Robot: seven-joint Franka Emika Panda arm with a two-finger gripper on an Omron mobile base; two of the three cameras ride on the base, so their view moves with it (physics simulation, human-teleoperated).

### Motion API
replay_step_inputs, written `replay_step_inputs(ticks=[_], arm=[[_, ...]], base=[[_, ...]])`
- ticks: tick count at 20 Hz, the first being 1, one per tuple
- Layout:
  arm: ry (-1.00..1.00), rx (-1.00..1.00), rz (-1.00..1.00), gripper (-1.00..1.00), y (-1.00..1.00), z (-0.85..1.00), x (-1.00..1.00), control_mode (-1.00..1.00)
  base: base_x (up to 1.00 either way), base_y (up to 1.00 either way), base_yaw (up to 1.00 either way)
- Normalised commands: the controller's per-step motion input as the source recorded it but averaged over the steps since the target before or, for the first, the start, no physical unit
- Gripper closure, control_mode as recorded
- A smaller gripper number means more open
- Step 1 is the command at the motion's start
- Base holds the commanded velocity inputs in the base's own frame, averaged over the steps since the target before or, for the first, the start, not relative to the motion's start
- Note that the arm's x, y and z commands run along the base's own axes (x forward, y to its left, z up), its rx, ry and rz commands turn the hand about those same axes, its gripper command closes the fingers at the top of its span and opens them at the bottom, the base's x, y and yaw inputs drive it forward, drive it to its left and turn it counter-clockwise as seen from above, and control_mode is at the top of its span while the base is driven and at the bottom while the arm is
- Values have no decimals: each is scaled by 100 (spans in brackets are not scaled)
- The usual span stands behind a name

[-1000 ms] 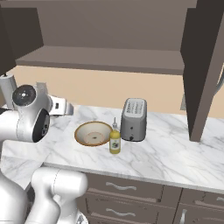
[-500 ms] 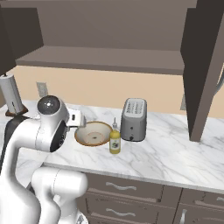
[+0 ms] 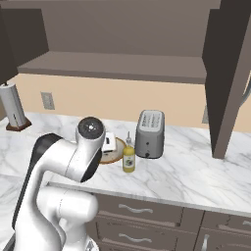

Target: Retrieve the bottle and the shaker from the cabinet and place them next to the mixing bowl on the counter. Then add garlic from the fridge to the mixing bowl.

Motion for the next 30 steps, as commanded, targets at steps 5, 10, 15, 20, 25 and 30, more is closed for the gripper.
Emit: replay_step_inputs(ticks=[5,10,15,20,25,30], arm=[[-10,0,19,100,-8,-33,-18,-100],[-15,0,17,100,0,-59,0,-100],[-19,0,9,100,-1,-98,0,-100],[-23,4,1,100,-6,-100,0,-100],[-26,9,-6,100,-4,-83,9,-100],[-14,3,-21,100,2,-12,45,-100]], base=[[0,0,0],[0,0,0],[0,0,0],[0,0,0],[0,0,0],[0,0,0]])
